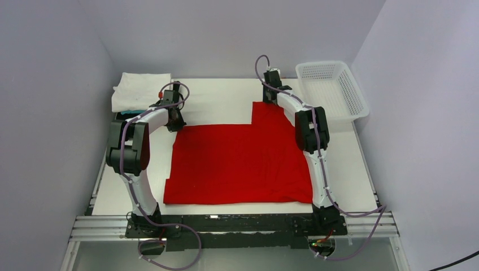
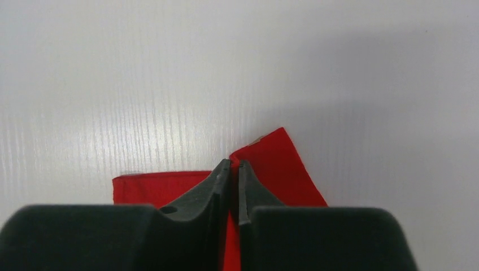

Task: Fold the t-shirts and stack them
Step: Grab the side of the flattened tshirt furthest away from the robot with both arms, then fold the other side of the tshirt into a rectangle

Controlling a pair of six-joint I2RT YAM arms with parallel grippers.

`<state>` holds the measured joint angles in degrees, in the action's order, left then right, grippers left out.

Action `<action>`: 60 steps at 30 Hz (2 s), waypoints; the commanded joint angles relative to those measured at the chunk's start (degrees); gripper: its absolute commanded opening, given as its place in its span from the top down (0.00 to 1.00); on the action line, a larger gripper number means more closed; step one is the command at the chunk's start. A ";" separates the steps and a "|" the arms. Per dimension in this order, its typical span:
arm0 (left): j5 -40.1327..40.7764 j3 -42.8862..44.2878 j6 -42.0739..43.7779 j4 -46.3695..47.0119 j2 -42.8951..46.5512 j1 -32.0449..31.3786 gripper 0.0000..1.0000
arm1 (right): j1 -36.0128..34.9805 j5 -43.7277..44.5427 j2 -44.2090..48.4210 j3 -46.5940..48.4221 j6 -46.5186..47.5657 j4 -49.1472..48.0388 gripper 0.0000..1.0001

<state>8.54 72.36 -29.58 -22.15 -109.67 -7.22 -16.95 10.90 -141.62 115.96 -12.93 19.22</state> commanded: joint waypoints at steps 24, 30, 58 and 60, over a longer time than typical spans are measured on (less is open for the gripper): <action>1.58 -19.23 -2.22 10.05 23.40 -4.49 1.00 | -4.58 -8.04 49.03 -49.73 -3.17 -17.09 1.00; 2.71 -27.05 -2.96 14.63 31.62 -6.16 1.00 | -8.25 -4.28 62.01 -58.47 -3.98 -13.73 1.00; 9.09 -51.73 -12.25 14.08 62.31 -14.02 1.00 | -11.53 1.40 93.98 -72.08 -10.38 13.14 1.00; 8.57 -51.92 -12.36 13.14 63.40 -14.04 1.00 | -11.56 1.02 94.52 -71.66 -10.53 14.37 1.00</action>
<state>16.95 20.84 -40.42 -8.51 -48.73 -20.99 -28.23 11.88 -49.01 43.18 -22.41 30.72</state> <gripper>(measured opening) 0.014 0.020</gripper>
